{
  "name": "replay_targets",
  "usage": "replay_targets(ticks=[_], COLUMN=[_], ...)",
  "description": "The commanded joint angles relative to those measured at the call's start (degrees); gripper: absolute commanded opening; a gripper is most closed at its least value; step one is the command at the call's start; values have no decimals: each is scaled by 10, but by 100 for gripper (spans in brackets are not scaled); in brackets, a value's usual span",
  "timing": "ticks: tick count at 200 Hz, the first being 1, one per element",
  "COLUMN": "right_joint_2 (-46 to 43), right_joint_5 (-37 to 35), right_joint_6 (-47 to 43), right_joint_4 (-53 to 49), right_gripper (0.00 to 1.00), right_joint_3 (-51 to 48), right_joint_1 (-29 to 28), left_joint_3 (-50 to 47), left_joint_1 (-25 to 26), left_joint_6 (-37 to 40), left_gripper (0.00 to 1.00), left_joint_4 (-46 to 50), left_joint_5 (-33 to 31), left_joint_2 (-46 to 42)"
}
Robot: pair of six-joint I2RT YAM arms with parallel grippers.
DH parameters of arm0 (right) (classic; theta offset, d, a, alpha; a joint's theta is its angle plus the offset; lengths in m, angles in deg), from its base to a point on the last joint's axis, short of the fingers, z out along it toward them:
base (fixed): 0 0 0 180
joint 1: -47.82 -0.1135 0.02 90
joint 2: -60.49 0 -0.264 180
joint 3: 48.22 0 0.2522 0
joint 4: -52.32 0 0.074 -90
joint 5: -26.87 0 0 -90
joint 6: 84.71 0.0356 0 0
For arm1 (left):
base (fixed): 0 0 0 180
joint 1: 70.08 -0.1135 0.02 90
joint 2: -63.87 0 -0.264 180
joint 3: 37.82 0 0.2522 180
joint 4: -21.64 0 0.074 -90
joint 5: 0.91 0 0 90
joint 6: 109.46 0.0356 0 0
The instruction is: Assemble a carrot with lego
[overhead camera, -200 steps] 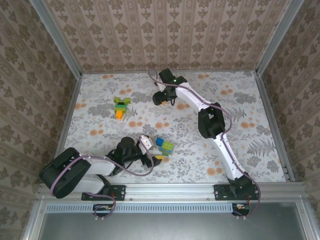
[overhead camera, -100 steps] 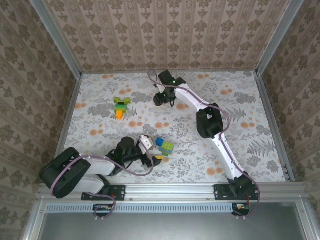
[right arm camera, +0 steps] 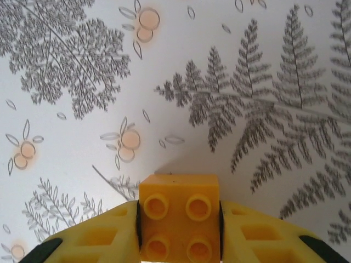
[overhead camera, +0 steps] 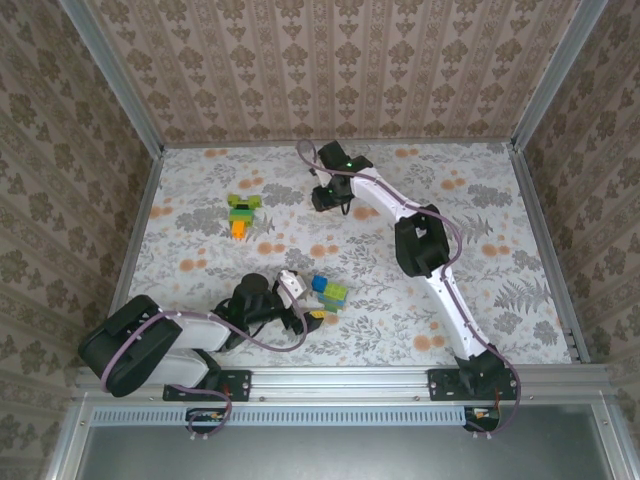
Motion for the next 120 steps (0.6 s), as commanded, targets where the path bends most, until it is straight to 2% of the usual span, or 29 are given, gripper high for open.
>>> replay_targets(ticks=[1,35,70,120], right_joint_2=[-55,-126,-224,-348], right_joint_5=[-36,-69,-73,-79], right_joint_6=[37,73,104,128], right_joint_4=[-25,-25,21,49], right_gripper=[29,28,29,30], right_joint_3=[-42,-138,-282,-436], right_joint_1=[1,1,1,1], left_joint_3=[12,25,36,56], left_joint_1=[-3,-5,-8,-8], left_joint_6=[12,27,36,56], left_gripper=[100,100,100,100], left_joint_4=[-14,-15,-15,-4], left_joint_5=[11,27,46,88], left_joint_2=[6,19,24,29])
